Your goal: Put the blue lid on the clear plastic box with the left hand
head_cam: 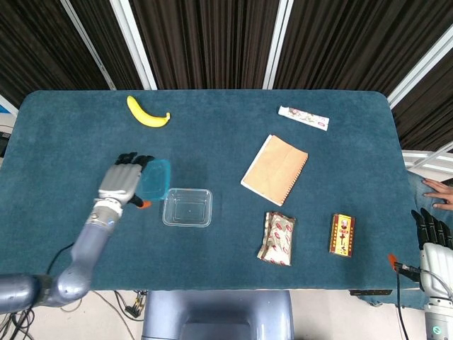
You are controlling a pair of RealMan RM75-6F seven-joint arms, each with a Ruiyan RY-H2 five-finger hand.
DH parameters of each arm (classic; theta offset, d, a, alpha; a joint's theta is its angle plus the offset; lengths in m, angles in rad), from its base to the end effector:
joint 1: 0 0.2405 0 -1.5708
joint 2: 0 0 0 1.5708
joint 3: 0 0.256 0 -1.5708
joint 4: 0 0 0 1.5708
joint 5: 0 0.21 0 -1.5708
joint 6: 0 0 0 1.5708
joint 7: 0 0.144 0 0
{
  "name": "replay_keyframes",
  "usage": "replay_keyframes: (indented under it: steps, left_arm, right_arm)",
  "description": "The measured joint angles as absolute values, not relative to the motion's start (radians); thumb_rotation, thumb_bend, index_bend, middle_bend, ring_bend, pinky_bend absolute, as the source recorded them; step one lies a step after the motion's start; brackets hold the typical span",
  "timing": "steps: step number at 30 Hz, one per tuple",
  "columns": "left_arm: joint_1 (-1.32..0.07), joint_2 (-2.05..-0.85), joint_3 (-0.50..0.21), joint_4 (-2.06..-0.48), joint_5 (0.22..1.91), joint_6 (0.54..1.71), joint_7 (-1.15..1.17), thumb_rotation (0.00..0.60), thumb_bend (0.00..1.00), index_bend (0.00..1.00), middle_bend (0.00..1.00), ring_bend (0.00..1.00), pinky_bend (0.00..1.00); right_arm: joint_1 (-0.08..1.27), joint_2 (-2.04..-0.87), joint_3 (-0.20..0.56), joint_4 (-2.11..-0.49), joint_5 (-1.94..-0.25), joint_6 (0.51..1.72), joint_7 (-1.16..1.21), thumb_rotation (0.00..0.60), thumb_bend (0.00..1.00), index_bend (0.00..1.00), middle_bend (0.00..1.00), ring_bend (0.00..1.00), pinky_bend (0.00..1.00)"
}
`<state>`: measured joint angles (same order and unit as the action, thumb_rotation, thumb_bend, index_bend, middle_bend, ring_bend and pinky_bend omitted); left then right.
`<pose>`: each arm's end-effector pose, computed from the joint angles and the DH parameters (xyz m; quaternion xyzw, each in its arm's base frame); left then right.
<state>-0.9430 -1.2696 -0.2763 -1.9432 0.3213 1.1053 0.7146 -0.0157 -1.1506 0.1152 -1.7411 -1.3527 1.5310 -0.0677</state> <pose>-0.1018 0.3463 0.0553 -0.6833 -0.4871 -0.2759 0.4688 -0.3126 -0.1597 0.1597 0.4924 -0.4457 0.3872 0.6395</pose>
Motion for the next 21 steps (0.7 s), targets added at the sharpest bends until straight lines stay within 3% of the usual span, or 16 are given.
replay_keyframes:
  steps: [5, 21]
  left_arm:
    - [-1.023, -1.376, -0.284, -1.952, 0.274, 1.189, 0.773, 0.6, 0.28, 0.13, 0.33, 0.0, 0.0]
    - [-1.047, -1.435, -0.234, -1.917, 0.3, 1.169, 0.751, 0.6, 0.28, 0.13, 0.33, 0.0, 0.0]
  right_arm:
    - [-0.016, -1.151, 0.115, -1.741, -1.352, 1.53, -0.068, 0.6, 0.27, 0.04, 0.0, 0.0, 0.0]
    - [-0.016, -1.151, 0.117, -1.742, -1.35, 1.531, -0.069, 0.6, 0.27, 0.04, 0.0, 0.0, 0.0]
